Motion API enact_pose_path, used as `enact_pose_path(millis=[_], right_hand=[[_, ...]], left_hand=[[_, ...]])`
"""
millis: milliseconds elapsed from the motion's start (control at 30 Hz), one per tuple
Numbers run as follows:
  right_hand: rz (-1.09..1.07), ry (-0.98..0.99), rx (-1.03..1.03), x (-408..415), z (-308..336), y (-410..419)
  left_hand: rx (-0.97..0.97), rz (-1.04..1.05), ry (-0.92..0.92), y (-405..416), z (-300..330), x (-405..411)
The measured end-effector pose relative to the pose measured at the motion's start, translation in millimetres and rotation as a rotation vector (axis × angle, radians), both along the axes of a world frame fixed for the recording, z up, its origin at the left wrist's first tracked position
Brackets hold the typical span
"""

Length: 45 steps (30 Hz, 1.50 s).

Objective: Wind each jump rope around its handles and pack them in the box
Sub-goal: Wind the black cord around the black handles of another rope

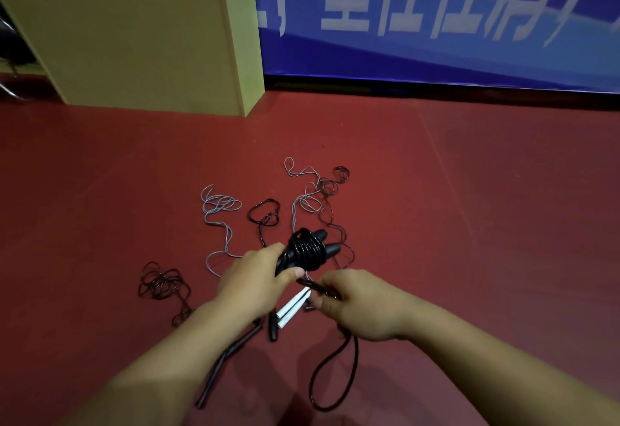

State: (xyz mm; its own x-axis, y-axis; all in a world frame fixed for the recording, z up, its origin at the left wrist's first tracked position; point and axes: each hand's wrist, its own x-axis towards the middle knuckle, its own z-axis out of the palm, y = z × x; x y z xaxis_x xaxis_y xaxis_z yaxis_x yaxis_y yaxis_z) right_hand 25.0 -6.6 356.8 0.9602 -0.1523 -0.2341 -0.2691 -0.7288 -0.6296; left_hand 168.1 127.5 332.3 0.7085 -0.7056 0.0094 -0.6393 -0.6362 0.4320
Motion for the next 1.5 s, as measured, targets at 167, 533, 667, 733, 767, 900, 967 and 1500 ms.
enact_pose_path(millis=[167, 533, 667, 733, 767, 900, 967, 1500], right_hand=[[0.02, -0.182, -0.231, -2.4, 2.4, -6.5], [-0.177, -0.217, -0.485, -1.6, 16.1, -17.8], [-0.295, -0.197, -0.205, -5.1, 15.9, -39.8], [-0.298, -0.236, -0.083, -7.1, 16.6, -49.2], [-0.288, -0.248, -0.024, -7.8, 17.0, -52.3], [-0.249, -0.235, 0.35, -12.0, 16.9, -59.9], [-0.252, -0.239, 0.477, -13.2, 15.3, -60.3], [0.005, -0.085, 0.071, 3.6, -7.3, -12.6]], left_hand=[[0.16, -0.175, 0.1, 3.8, 1.3, 7.3], [0.28, -0.49, -0.014, 3.8, 9.0, -27.9], [0.141, -0.555, 0.115, 7.2, 18.0, -28.4], [0.08, -0.604, 0.221, 8.5, 24.0, -30.6], [0.056, -0.63, 0.291, 9.2, 26.2, -32.9], [-0.063, -0.723, 0.647, 13.6, 35.2, -39.7], [-0.157, -0.748, 0.792, 15.6, 39.3, -39.5], [-0.477, -0.156, 0.613, 5.5, 13.7, -18.5]])
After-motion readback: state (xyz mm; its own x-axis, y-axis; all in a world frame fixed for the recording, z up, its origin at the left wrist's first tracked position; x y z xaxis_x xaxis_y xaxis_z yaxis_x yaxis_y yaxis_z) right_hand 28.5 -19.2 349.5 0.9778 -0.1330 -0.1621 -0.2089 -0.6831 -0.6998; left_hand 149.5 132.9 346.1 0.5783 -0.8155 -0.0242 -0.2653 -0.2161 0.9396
